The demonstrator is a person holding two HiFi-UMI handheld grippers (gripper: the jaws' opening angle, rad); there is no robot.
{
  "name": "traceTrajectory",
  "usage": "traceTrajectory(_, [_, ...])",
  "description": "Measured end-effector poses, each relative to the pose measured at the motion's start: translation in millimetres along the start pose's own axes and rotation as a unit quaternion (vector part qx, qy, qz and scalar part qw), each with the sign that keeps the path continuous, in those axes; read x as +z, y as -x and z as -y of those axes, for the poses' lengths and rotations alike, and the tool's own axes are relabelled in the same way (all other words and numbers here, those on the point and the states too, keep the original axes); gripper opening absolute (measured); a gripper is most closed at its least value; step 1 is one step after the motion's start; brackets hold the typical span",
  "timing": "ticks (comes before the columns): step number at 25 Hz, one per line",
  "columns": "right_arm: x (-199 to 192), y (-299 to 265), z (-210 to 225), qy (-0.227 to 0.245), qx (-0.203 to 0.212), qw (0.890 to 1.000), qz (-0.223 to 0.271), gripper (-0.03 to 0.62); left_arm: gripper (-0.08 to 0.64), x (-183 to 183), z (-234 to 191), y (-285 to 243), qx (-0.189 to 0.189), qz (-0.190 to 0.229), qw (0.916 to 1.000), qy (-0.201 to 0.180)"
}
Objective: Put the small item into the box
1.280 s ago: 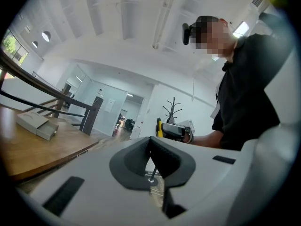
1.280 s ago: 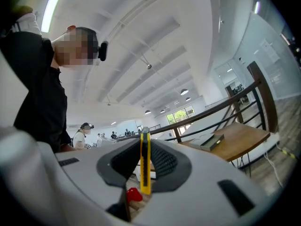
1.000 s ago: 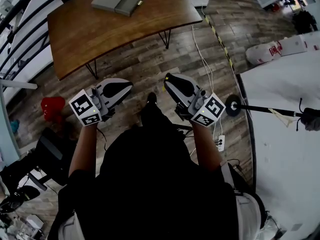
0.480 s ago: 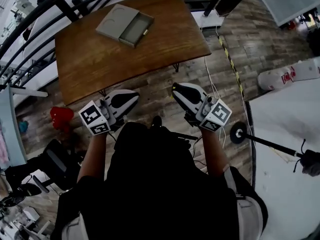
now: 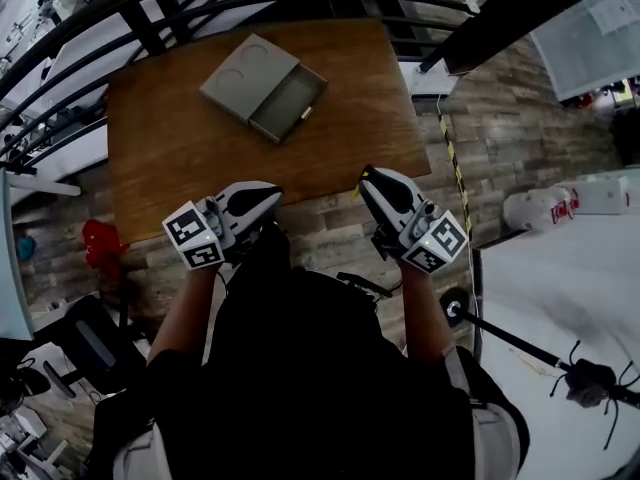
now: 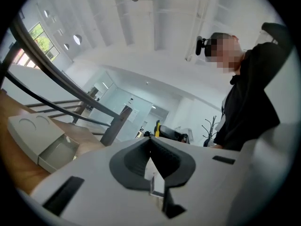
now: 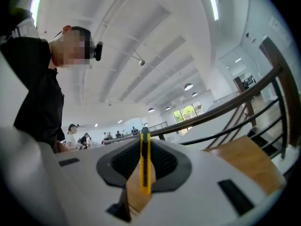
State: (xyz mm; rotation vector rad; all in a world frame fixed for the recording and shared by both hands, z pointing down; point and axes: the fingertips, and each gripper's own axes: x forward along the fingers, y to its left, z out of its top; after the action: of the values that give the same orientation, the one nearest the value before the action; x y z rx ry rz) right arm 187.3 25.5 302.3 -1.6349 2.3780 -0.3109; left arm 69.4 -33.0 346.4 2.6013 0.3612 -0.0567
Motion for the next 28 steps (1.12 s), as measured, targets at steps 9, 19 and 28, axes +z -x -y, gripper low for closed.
traceTrajectory(9, [12.9, -92.0, 60.3, 0.026, 0.027, 0.995, -0.089, 0.072, 0.015, 29.4, -70.7, -13.5, -0.014, -0.022, 0.9995, -0.018])
traceTrajectory(19, [3.3, -183.2, 112.2, 0.144, 0.124, 0.965, -0.178, 0.072, 0.015, 31.0, -162.9, -17.3, 0.111, 0.015, 0.9935, -0.017])
traceTrajectory(28, [-39.3, -208.5, 168.4, 0.193, 0.277, 0.906, -0.255, 0.072, 0.015, 7.4, -205.2, -28.3, 0.254, 0.018, 0.9668, -0.023])
